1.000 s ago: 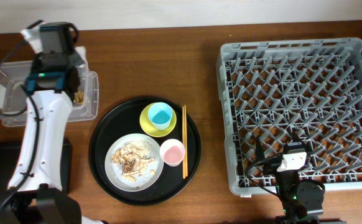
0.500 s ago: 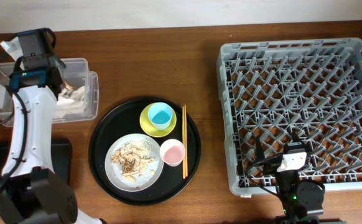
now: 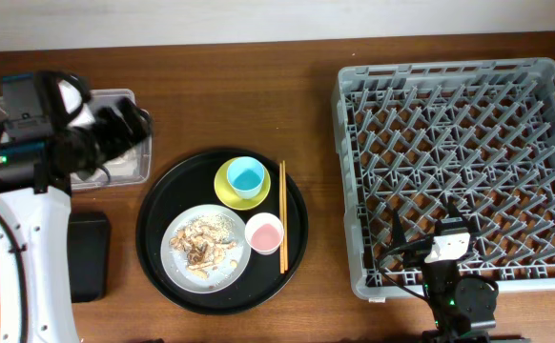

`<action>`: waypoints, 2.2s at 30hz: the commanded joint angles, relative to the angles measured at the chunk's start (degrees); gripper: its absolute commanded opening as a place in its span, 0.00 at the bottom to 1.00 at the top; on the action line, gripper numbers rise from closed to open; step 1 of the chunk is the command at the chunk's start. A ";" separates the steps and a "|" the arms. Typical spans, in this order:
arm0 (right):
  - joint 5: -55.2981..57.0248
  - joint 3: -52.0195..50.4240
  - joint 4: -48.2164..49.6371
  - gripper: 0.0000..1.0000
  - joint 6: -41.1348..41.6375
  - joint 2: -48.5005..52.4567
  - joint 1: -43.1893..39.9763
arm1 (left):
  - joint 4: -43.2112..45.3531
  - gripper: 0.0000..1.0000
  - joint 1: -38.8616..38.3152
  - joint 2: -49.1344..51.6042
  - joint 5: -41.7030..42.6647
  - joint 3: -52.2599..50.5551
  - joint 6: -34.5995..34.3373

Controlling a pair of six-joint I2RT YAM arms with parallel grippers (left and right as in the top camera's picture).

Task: Sort waste into correct bins and load items into the dishwasher rack
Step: 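Retract the left gripper beside the bin and hold it there, then reach the right gripper to the pink cup and grasp it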

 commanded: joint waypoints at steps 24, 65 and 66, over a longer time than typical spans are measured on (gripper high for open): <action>0.48 -0.46 -0.11 0.98 0.11 -0.42 -0.42 | -11.37 0.99 6.80 0.37 -19.54 0.09 -11.54; -20.57 100.13 -68.72 0.98 20.57 66.27 7.89 | -11.37 0.99 6.80 0.37 -19.54 0.09 -11.54; -16.44 105.53 -73.66 0.98 20.61 70.51 11.39 | -11.37 0.99 6.80 0.37 -19.54 0.09 -11.54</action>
